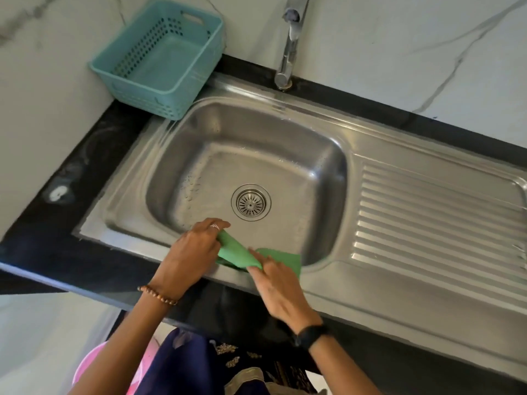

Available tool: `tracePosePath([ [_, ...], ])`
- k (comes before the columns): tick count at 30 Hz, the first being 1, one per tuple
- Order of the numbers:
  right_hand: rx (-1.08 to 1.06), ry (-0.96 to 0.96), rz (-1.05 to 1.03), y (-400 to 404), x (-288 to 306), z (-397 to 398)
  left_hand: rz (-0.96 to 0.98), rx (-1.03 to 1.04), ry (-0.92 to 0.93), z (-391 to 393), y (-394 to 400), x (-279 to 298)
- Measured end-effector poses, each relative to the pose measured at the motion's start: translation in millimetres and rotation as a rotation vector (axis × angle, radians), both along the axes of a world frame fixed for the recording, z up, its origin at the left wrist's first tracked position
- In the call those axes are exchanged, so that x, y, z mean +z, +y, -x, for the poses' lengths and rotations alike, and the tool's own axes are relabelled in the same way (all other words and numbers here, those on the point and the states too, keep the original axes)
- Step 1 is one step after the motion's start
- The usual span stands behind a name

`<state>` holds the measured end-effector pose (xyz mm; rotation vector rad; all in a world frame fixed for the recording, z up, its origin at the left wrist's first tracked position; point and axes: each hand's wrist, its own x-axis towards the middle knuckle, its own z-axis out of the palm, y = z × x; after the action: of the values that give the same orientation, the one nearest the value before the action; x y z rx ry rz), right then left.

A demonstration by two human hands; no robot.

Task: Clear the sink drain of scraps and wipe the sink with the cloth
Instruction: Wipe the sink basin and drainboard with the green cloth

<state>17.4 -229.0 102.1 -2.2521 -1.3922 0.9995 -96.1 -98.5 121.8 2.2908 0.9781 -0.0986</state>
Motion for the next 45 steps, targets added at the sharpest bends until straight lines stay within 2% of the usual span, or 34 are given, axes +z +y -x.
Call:
tracePosePath([
  [3,-0.327,0.610,-0.070,8,14,-25,-0.026,0.079,-0.050,7,8,8],
  [4,-0.406,0.750,-0.109,3,17,-38,-0.038,0.096,-0.060,10,11,9],
  [6,-0.505,0.840,-0.158,-15,24,-68,-0.063,0.114,-0.063,17,17,8],
  [7,-0.520,0.822,-0.173,-24,29,-83,-0.079,0.115,-0.057,19,20,7],
  [9,-0.442,0.632,-0.156,-46,38,-108,-0.138,0.098,-0.004,26,25,1],
  [12,-0.197,0.261,0.010,-80,43,-118,-0.193,0.064,0.101,41,32,-10],
  [15,0.047,0.078,0.182,-106,31,-103,-0.187,0.066,0.151,57,33,-18],
  [17,0.149,0.035,0.154,-118,22,-89,-0.232,0.053,0.128,62,31,-20],
  [20,0.233,-0.030,-0.007,-117,14,-71,-0.314,-0.048,0.153,65,33,-24],
  [23,0.196,-0.042,-0.044,-103,14,-56,-0.315,-0.080,0.187,66,37,-27],
  [25,0.220,-0.024,-0.068,-82,15,-42,-0.308,-0.068,0.142,67,39,-27],
  [31,0.378,-0.010,-0.111,32,5,34,-0.240,-0.212,0.134,74,63,-30],
  [34,0.364,0.009,-0.125,69,-2,62,-0.181,-0.246,0.094,82,97,-25],
  [39,0.276,0.071,-0.098,37,0,34,-0.224,-0.258,-0.092,108,153,-15],
  [45,-0.096,0.078,0.053,-64,25,-20,-0.194,-0.221,-0.071,119,181,-19],
])
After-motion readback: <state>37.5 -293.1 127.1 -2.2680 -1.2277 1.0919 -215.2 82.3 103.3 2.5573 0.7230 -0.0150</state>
